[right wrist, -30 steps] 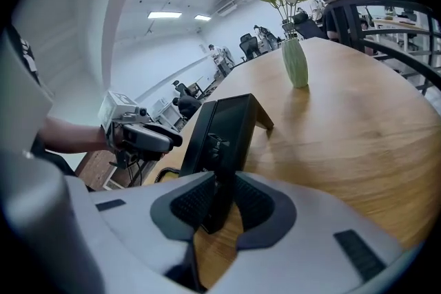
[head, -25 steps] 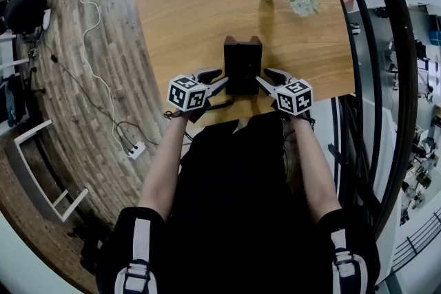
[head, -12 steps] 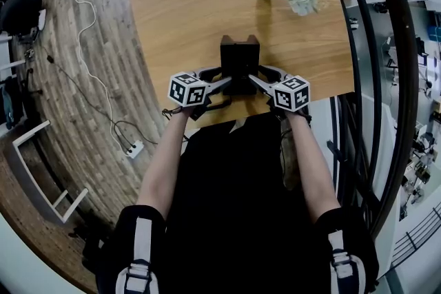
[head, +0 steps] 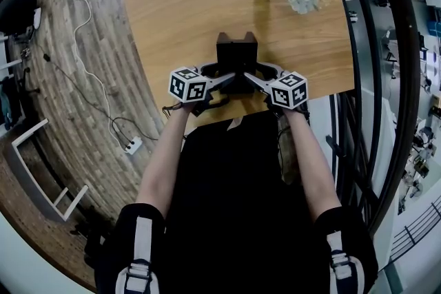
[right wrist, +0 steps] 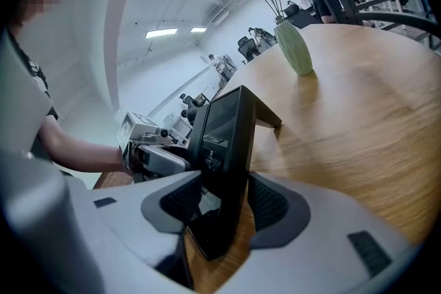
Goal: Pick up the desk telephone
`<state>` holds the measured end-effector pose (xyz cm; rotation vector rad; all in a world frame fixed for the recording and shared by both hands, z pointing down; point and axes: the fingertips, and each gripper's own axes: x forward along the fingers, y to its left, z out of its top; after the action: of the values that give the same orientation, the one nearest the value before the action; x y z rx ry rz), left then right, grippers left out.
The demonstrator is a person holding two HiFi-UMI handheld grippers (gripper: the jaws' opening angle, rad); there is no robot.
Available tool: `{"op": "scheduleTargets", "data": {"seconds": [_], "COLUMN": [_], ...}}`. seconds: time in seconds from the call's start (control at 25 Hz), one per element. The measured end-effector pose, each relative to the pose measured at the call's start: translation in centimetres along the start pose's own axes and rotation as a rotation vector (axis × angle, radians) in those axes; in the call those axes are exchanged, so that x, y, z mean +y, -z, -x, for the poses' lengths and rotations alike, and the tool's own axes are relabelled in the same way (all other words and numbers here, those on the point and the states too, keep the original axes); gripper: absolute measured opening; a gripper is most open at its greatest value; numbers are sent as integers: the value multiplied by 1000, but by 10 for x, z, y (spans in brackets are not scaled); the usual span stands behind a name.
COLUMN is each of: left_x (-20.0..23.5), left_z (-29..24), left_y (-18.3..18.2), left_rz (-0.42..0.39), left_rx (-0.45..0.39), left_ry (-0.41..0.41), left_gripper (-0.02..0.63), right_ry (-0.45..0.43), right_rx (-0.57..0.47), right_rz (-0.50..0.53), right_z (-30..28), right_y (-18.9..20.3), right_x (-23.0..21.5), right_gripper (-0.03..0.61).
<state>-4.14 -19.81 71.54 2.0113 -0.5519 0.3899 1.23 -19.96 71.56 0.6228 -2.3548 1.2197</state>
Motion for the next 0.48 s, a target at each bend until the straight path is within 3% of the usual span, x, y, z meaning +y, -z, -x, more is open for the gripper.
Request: {"op": "scheduleTargets", "data": {"seconds": [0.48], "left_x": [4], "left_z": [-10], "left_y": [-1], "left_rz": [21], "left_rx": [43], "left_ry": [28], "left_gripper": [247], "right_ry": [-55], "right_rx": [-8], "right_rz": [-58], "right_z": [-10], "right_y": [2], "right_x": [1], "right_gripper": [221]}}
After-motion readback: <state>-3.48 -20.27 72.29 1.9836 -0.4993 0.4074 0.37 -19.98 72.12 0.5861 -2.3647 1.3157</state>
